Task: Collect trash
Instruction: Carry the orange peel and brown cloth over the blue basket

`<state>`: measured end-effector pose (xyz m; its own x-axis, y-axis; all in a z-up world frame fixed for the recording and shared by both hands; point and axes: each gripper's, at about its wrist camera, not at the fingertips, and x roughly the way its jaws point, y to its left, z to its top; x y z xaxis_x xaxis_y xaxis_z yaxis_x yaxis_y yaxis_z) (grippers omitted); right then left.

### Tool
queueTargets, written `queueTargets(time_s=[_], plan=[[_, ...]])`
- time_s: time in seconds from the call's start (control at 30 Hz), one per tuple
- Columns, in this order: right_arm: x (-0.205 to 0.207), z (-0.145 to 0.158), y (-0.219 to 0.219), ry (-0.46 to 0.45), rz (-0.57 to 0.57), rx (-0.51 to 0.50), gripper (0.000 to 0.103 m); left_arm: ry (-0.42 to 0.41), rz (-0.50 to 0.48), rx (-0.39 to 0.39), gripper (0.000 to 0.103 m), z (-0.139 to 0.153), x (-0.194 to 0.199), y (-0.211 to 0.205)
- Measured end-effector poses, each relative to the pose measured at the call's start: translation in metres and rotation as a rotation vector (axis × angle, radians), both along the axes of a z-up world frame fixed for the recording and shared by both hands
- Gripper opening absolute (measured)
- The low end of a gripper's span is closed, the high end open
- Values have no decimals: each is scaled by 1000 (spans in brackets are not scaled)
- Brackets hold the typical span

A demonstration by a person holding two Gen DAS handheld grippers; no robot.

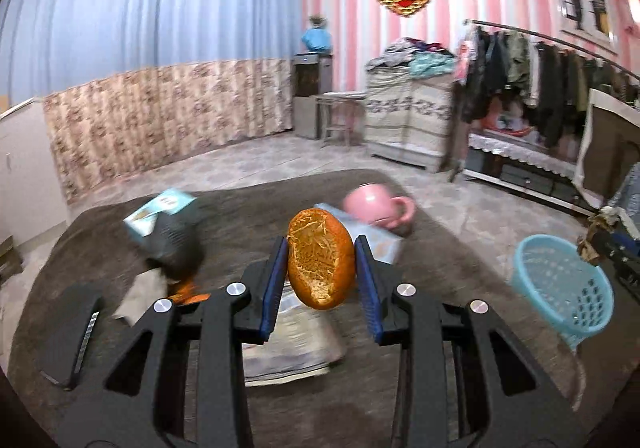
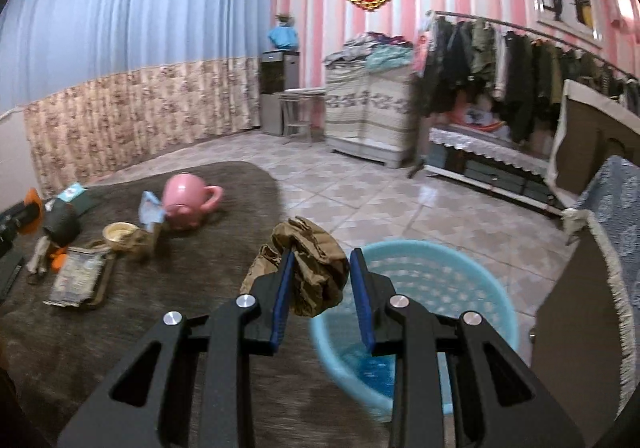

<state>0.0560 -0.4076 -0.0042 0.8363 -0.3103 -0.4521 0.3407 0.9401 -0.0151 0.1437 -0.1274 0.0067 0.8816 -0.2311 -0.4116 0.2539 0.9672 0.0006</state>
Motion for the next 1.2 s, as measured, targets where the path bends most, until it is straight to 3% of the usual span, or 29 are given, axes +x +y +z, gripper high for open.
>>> queueTargets(time_s=[0.47,0.63,1.0,1.2], plan=[[-19,-15,-71,8,-140,2,29,-12,-225,-3,33,-3,-3,-128],[-29,-23,-95,-3,-193,47,29,-17,-312,-1,33,-8,-11,-177],[-40,-40,-135,-12,-286,124,29,17,-456,22,33,-39,-6,-261],[-40,-50,-145,2,-306,147,29,25,-498,35,33,-62,-6,-286]])
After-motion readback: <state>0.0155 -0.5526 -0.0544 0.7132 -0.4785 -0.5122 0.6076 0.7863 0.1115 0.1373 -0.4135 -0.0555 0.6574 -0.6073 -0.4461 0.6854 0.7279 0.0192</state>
